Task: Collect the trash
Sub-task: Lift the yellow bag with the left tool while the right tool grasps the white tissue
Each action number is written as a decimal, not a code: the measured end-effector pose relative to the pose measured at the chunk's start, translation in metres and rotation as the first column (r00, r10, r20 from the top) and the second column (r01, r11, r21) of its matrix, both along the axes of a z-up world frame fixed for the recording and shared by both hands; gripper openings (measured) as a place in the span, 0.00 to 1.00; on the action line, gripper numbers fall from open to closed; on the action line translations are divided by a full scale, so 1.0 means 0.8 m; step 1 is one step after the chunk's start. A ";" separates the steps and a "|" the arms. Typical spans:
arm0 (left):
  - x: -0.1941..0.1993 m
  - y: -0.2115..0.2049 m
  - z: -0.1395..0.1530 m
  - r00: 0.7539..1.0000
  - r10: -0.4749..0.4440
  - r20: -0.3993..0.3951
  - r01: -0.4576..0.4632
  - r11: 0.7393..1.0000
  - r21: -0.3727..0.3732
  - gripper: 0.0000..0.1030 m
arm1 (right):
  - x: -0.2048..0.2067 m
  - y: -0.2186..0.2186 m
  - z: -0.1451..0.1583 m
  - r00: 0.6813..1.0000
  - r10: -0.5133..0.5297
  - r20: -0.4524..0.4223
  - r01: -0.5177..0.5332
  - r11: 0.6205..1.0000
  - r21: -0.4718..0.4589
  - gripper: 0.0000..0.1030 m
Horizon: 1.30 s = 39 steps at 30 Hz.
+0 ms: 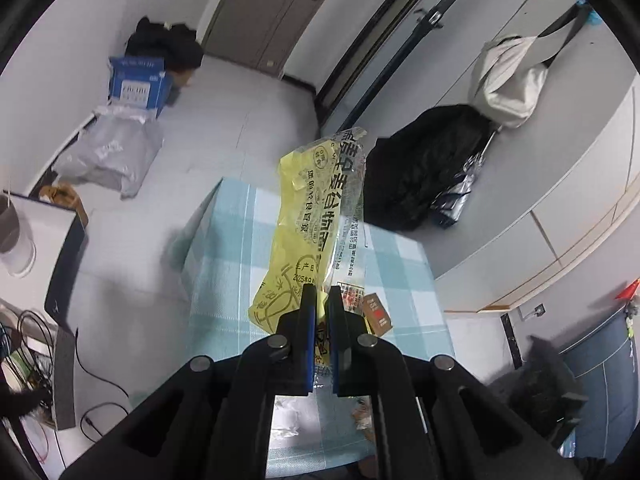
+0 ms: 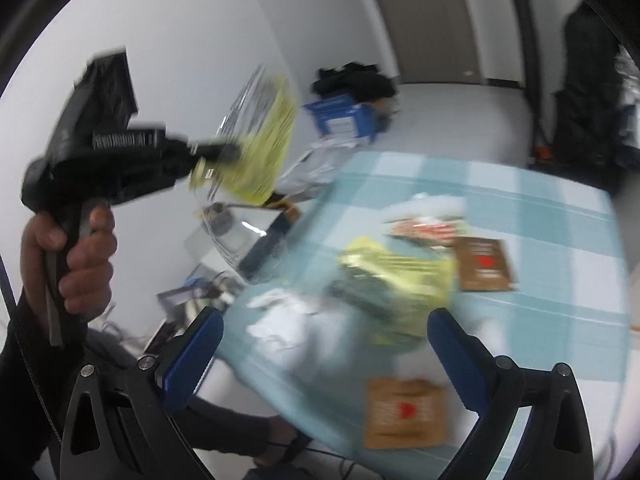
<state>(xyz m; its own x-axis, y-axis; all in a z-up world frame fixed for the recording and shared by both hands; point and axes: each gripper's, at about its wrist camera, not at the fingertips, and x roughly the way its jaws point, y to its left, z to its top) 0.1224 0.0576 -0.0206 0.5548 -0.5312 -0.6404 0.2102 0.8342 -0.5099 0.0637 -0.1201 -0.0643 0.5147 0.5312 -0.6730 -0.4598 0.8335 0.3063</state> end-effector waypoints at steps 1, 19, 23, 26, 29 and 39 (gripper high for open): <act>-0.002 0.002 0.000 1.000 0.000 0.005 0.000 1.000 -0.006 0.01 | 0.002 0.014 -0.006 1.000 0.019 -0.014 -0.019 1.000 -0.002 0.97; -0.006 0.050 -0.002 0.997 0.078 0.017 -0.076 0.993 -0.096 0.01 | 0.025 0.134 -0.098 0.996 0.002 -0.089 -0.013 0.992 -0.127 0.63; -0.007 0.054 -0.004 0.997 0.080 0.010 -0.079 0.993 -0.094 0.01 | 0.026 0.141 -0.099 0.999 -0.021 -0.047 0.011 0.979 -0.202 0.33; -0.007 0.054 -0.004 0.997 0.081 0.012 -0.080 0.993 -0.089 0.01 | 0.027 0.136 -0.100 0.999 -0.024 -0.047 0.013 0.974 -0.227 0.12; -0.008 0.051 -0.003 0.997 0.078 0.014 -0.077 0.994 -0.078 0.01 | 0.032 0.125 -0.098 0.997 -0.027 -0.072 0.011 0.978 -0.209 0.08; -0.010 0.033 -0.004 0.999 0.036 0.018 -0.035 0.998 -0.043 0.01 | 0.020 0.085 -0.063 0.999 -0.043 -0.030 0.038 0.989 -0.145 0.07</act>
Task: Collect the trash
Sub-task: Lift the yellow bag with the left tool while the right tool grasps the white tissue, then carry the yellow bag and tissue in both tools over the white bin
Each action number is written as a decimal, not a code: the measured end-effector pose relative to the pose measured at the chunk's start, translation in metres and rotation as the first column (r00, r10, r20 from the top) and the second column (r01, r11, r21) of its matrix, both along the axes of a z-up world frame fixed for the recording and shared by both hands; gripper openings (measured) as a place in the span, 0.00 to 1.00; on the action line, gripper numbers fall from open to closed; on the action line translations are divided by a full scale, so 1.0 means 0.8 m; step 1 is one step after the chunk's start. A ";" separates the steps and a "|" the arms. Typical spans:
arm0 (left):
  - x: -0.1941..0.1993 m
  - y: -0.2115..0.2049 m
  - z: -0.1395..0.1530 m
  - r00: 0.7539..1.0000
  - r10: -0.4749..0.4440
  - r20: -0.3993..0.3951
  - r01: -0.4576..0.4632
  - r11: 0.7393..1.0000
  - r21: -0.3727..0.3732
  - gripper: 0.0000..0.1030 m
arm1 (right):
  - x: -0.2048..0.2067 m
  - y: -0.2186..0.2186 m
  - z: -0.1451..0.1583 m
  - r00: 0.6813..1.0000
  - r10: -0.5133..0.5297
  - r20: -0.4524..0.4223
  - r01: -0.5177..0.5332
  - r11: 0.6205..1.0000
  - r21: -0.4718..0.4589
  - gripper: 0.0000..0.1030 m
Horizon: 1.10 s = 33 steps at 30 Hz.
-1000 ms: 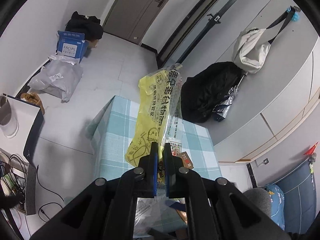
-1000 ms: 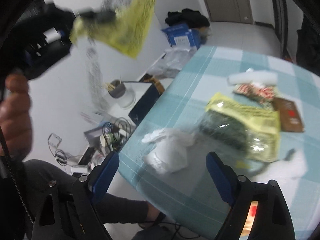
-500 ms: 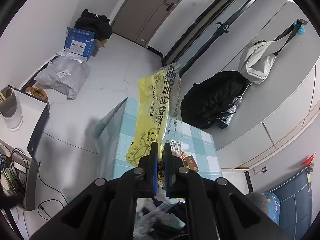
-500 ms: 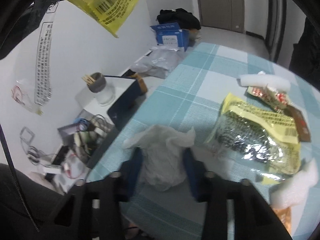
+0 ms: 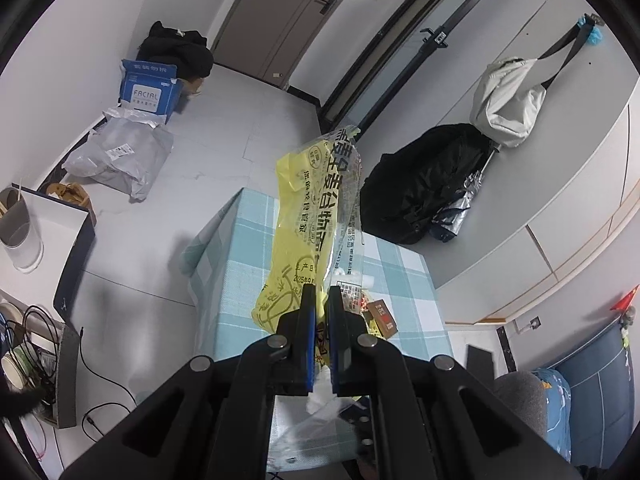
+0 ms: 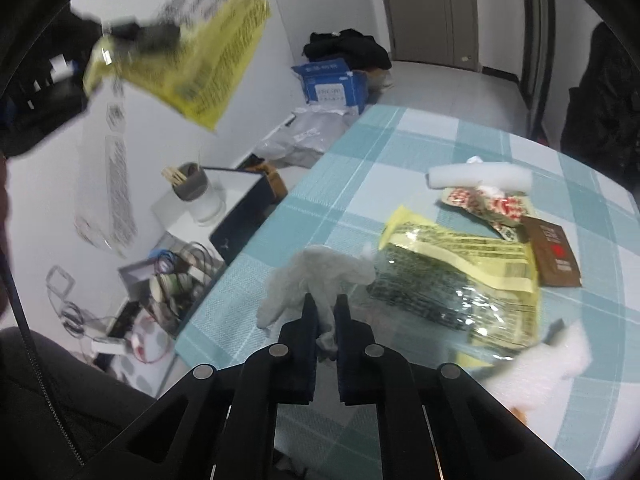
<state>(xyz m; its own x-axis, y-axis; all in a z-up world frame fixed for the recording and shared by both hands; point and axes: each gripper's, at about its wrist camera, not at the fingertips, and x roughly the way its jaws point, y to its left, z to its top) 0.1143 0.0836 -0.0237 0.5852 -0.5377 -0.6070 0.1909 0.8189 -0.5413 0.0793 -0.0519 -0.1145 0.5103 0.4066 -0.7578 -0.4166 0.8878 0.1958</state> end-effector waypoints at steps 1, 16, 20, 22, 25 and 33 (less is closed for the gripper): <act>0.000 -0.002 0.001 1.000 -0.001 0.001 0.001 1.000 0.006 0.01 | -0.001 -0.005 0.004 1.000 0.002 0.004 -0.002 1.000 0.008 0.07; -0.024 -0.075 0.032 0.992 -0.072 0.108 0.048 0.976 0.211 0.01 | -0.042 -0.111 0.105 0.986 -0.062 0.152 0.047 0.994 0.102 0.07; -0.035 -0.106 0.056 0.984 -0.107 0.145 0.071 0.970 0.233 0.01 | -0.055 -0.150 0.147 0.970 -0.100 0.222 0.071 0.988 0.134 0.07; -0.040 -0.124 0.069 0.978 -0.132 0.163 0.091 0.968 0.235 0.01 | -0.062 -0.170 0.166 0.960 -0.125 0.251 0.086 0.983 0.159 0.07; -0.048 -0.156 0.086 0.967 -0.176 0.184 0.123 0.955 0.268 0.01 | -0.079 -0.210 0.201 0.936 -0.176 0.304 0.114 0.971 0.212 0.07; -0.068 -0.240 0.135 0.914 -0.321 0.248 0.242 0.922 0.304 0.02 | -0.128 -0.308 0.263 0.872 -0.302 0.386 0.200 0.938 0.282 0.07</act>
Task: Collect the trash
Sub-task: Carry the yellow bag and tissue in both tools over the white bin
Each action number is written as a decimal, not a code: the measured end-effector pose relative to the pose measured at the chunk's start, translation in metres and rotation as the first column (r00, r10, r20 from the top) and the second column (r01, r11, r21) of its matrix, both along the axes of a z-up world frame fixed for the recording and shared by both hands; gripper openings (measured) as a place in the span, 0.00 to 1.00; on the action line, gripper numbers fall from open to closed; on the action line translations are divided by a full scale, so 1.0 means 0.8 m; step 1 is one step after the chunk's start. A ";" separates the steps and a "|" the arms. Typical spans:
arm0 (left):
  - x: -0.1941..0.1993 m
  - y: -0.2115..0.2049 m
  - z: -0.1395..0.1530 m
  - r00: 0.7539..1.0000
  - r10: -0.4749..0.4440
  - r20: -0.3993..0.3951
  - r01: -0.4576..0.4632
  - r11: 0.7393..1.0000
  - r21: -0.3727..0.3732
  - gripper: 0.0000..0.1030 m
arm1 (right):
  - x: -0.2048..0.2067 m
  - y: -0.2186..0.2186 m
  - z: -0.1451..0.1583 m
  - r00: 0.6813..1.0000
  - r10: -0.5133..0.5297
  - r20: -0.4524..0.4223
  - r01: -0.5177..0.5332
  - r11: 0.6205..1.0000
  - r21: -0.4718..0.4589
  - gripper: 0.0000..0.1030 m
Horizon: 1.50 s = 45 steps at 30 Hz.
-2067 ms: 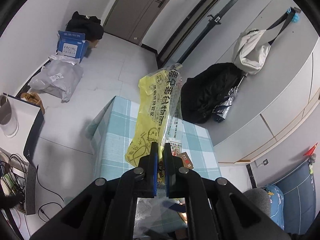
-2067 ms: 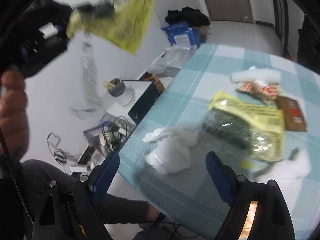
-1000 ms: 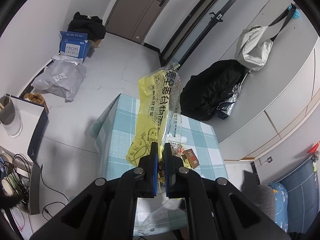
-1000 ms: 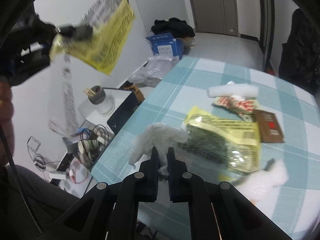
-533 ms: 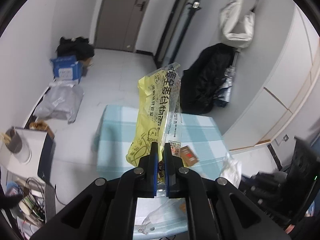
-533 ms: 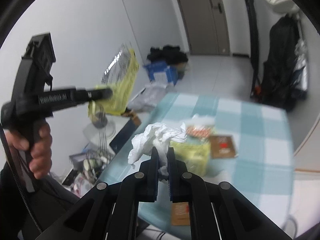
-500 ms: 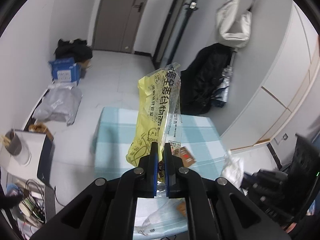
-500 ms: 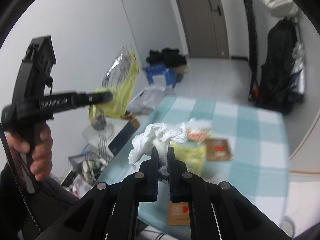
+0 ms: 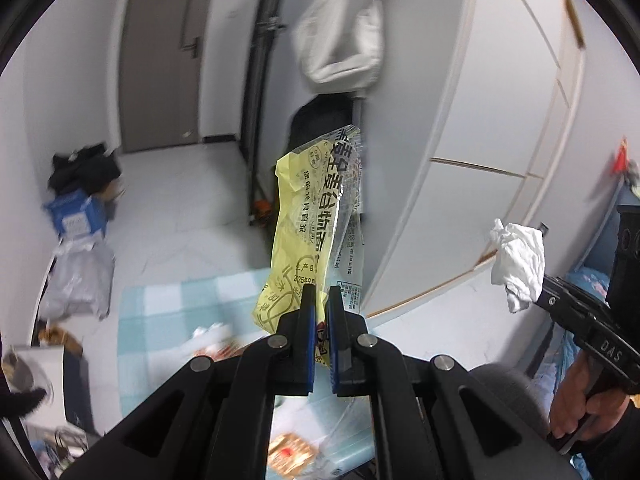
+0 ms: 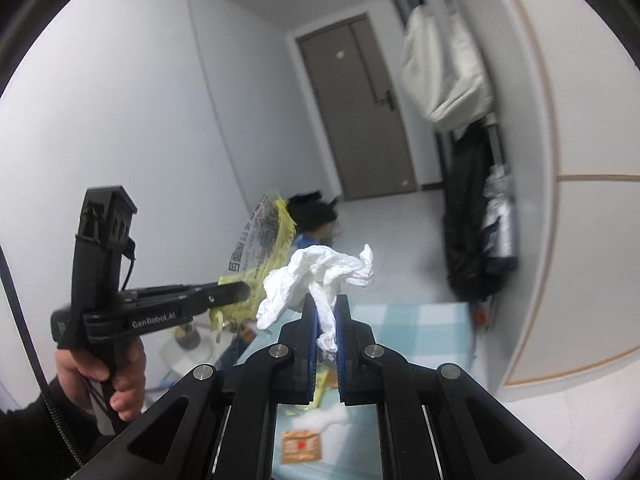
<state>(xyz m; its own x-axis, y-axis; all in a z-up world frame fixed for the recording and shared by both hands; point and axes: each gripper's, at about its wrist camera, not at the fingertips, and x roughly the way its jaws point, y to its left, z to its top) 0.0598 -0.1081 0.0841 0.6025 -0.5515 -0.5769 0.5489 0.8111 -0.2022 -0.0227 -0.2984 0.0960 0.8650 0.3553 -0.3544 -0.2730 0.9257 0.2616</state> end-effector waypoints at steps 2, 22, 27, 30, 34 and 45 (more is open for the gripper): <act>-0.001 -0.022 0.009 0.999 -0.039 0.008 0.039 0.999 0.004 0.02 | -0.011 -0.033 0.008 0.999 -0.050 0.001 0.050 0.999 0.010 0.07; -0.022 -0.305 -0.106 0.826 -0.491 -0.278 0.563 0.750 0.348 0.02 | -0.106 -0.314 -0.138 0.879 -0.366 -0.306 0.431 0.884 0.181 0.08; -0.014 -0.367 -0.176 0.732 -0.508 -0.454 0.674 0.634 0.379 0.01 | -0.104 -0.351 -0.208 0.820 -0.380 -0.429 0.499 0.841 0.210 0.08; -0.015 -0.389 -0.214 0.676 -0.494 -0.547 0.727 0.570 0.383 0.02 | -0.102 -0.366 -0.255 0.787 -0.349 -0.509 0.514 0.827 0.227 0.08; -0.006 -0.410 -0.248 0.583 -0.471 -0.663 0.787 0.529 0.317 0.01 | -0.092 -0.376 -0.308 0.742 -0.317 -0.591 0.530 0.817 0.228 0.08; -0.037 -0.454 -0.370 0.389 -0.331 -0.860 0.894 0.359 0.266 0.01 | -0.066 -0.373 -0.423 0.608 -0.236 -0.758 0.562 0.803 0.200 0.08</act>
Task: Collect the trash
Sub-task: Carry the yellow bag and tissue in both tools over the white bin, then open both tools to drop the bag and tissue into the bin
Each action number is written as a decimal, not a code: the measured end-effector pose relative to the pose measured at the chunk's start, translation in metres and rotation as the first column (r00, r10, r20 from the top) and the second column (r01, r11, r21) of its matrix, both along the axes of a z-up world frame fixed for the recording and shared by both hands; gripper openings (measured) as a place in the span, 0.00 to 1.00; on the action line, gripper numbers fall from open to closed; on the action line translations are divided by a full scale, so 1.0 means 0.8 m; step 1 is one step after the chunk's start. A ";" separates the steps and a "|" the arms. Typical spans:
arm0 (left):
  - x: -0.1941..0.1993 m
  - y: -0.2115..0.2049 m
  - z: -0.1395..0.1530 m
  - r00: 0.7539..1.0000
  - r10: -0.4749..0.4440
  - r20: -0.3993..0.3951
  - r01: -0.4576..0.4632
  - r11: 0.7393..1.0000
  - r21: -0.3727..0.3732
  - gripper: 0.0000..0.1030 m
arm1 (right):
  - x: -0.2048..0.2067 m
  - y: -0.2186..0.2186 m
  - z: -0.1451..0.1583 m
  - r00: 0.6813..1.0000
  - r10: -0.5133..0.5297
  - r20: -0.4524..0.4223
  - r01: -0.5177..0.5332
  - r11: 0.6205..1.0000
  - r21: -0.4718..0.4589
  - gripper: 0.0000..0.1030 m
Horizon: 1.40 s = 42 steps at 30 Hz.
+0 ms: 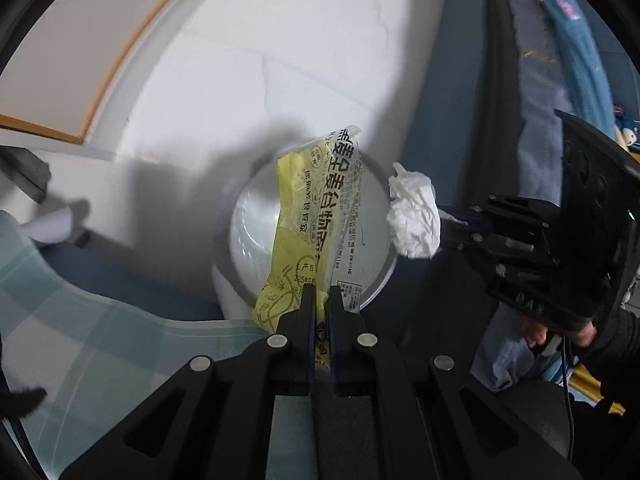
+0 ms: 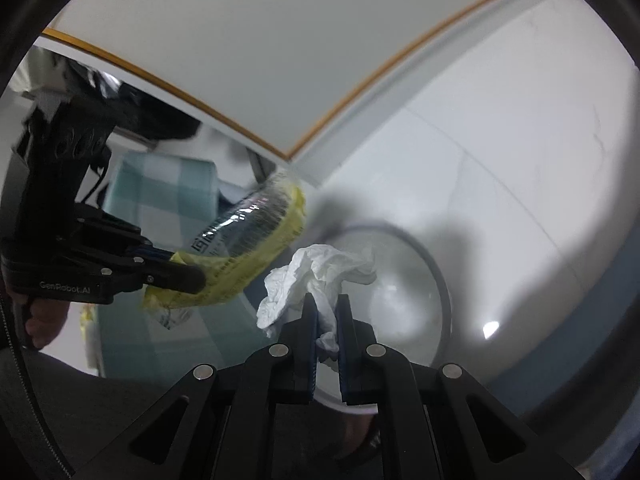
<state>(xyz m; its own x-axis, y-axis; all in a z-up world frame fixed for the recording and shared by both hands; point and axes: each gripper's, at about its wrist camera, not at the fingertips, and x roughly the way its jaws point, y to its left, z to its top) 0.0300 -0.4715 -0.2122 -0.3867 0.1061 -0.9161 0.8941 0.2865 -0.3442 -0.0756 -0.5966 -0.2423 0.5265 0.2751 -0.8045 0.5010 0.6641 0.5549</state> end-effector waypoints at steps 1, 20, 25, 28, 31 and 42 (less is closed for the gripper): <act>-0.001 -0.002 -0.010 1.000 0.008 -0.007 -0.008 1.000 0.021 0.01 | -0.007 0.004 -0.007 1.000 0.003 -0.015 -0.003 1.000 0.007 0.08; 0.011 -0.020 -0.090 0.989 0.130 -0.074 -0.118 0.982 0.147 0.07 | 0.004 0.040 -0.095 0.977 0.067 -0.204 -0.040 0.990 0.135 0.14; 0.023 -0.027 -0.088 0.972 0.209 -0.104 -0.196 0.972 0.126 0.36 | 0.013 0.043 -0.103 0.968 0.069 -0.241 -0.042 0.992 0.116 0.42; 0.029 -0.031 -0.086 0.965 0.239 -0.106 -0.226 0.966 0.124 0.57 | 0.013 0.042 -0.100 0.969 0.074 -0.235 -0.047 0.992 0.116 0.54; 0.033 -0.035 -0.078 0.963 0.251 -0.100 -0.240 0.965 0.110 0.57 | 0.011 0.039 -0.097 0.969 0.075 -0.235 -0.046 0.991 0.127 0.57; 0.050 -0.028 0.049 0.977 0.195 0.085 -0.185 0.975 -0.120 0.63 | -0.001 0.021 -0.027 0.986 0.034 -0.166 -0.028 0.999 0.034 0.62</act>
